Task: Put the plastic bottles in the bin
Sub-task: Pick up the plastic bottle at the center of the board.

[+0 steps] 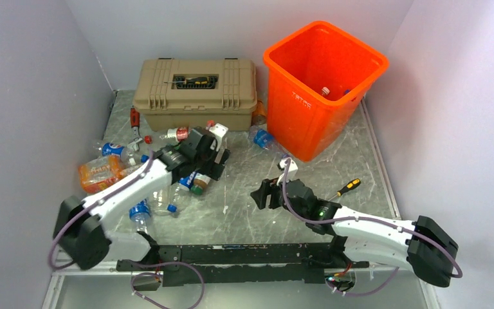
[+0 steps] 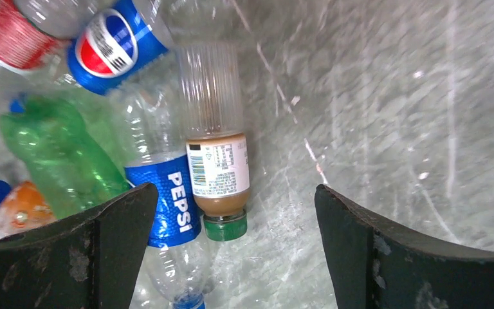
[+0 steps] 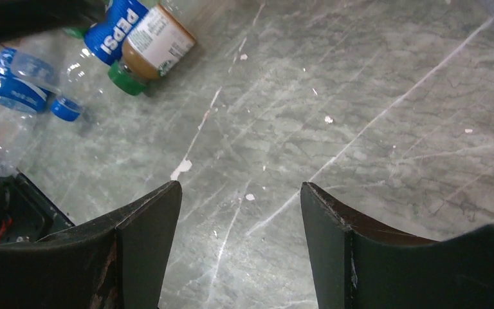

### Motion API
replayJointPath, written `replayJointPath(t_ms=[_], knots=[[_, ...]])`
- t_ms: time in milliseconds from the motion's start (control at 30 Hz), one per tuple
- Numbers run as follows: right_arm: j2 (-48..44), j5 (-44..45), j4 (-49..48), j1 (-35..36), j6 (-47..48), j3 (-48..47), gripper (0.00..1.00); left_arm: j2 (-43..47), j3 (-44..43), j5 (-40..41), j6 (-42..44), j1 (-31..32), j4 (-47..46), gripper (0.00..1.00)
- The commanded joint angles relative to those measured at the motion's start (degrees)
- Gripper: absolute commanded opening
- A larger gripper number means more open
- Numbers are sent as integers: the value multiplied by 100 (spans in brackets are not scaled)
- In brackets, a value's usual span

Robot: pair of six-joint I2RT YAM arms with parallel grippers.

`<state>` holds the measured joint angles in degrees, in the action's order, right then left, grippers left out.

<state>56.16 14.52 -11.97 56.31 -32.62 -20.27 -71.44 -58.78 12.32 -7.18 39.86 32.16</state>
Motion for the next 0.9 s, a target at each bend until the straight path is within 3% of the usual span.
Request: replayJointPath(t_ms=[0, 367, 533, 667, 867], knots=[[-376, 204, -522, 37, -100, -50, 72, -784, -347, -646, -211, -295, 493, 97], [-1549, 323, -351, 46, -421, 616, 72, -2181, -580, -766, -230, -484, 645, 93], [-1661, 218, -504, 53, -533, 775, 72, -2611, -686, -676, -218, -489, 686, 90], [-1504, 105, -580, 55, -570, 698, 71, -2945, -839, -885, -270, -488, 827, 77], [-1412, -4, -578, 99, -588, 661, 71, -2603, -709, -1119, -360, -488, 636, 58]])
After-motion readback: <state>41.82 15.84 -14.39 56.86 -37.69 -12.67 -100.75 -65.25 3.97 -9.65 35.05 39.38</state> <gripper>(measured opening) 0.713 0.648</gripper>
